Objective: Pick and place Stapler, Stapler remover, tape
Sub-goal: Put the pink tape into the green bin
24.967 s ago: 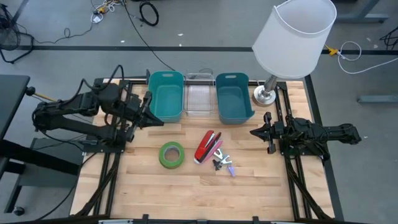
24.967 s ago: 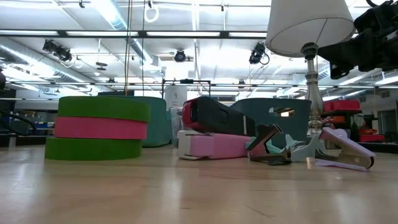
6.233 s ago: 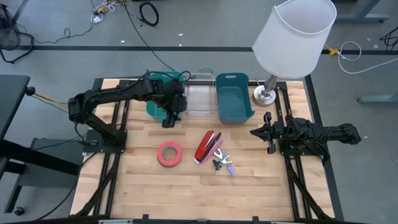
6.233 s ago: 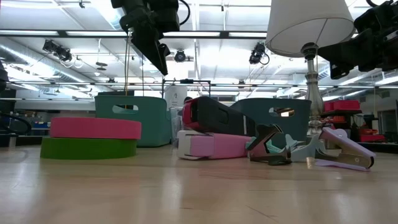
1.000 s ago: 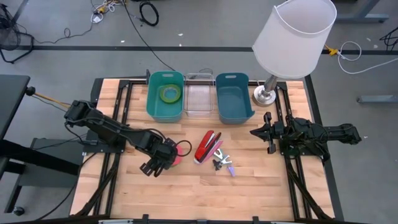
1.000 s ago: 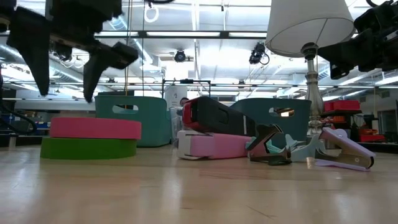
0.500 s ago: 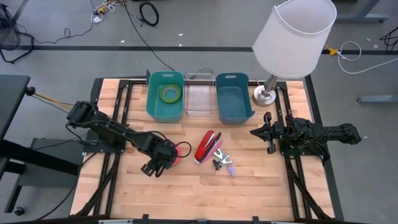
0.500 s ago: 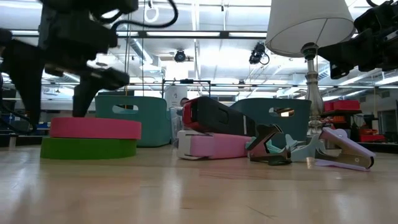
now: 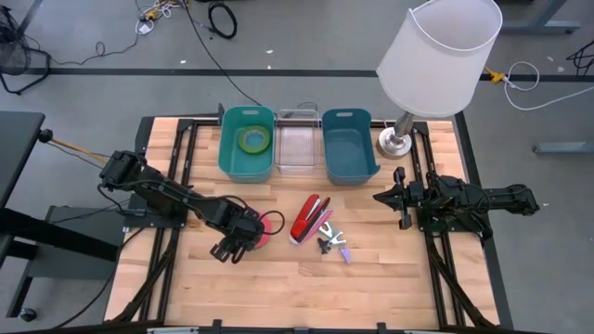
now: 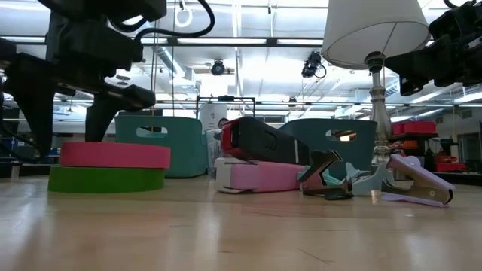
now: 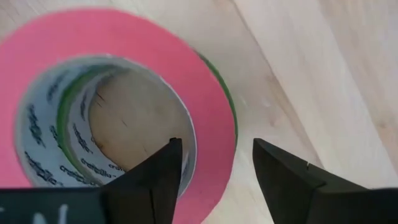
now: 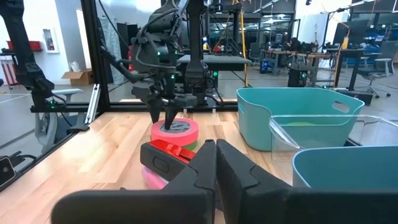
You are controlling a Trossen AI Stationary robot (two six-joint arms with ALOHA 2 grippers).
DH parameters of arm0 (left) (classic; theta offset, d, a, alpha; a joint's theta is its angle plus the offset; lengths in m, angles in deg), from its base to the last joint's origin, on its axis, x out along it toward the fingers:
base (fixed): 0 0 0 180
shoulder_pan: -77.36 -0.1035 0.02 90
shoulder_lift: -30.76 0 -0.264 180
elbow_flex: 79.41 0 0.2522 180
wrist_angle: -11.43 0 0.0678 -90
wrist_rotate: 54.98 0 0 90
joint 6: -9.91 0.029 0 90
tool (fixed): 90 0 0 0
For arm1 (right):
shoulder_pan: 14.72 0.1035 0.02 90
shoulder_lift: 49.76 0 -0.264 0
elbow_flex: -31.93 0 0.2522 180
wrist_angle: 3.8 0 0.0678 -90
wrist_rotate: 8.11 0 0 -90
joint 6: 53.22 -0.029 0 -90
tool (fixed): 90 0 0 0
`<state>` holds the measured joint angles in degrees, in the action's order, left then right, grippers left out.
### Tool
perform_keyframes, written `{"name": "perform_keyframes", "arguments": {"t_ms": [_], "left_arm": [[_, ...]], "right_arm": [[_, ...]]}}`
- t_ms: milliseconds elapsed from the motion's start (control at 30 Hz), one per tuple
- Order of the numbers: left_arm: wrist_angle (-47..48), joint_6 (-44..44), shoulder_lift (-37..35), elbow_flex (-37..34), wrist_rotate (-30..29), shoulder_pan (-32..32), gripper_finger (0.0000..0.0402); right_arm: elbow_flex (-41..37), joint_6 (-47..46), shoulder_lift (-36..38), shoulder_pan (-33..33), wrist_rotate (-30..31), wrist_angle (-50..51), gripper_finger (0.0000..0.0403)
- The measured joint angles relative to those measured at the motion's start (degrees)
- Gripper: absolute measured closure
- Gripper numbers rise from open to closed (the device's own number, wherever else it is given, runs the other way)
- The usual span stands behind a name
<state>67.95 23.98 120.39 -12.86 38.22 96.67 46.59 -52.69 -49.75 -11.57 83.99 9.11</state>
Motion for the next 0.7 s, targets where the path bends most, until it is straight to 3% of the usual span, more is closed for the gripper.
{"name": "perform_keyframes", "arguments": {"t_ms": [700], "left_arm": [[0.0, 0.2, 0.0, 0.6, 0.0, 0.0, 0.0299]], "right_arm": [[0.0, 0.0, 0.0, 0.0, 0.0, 0.0, 0.0387]]}}
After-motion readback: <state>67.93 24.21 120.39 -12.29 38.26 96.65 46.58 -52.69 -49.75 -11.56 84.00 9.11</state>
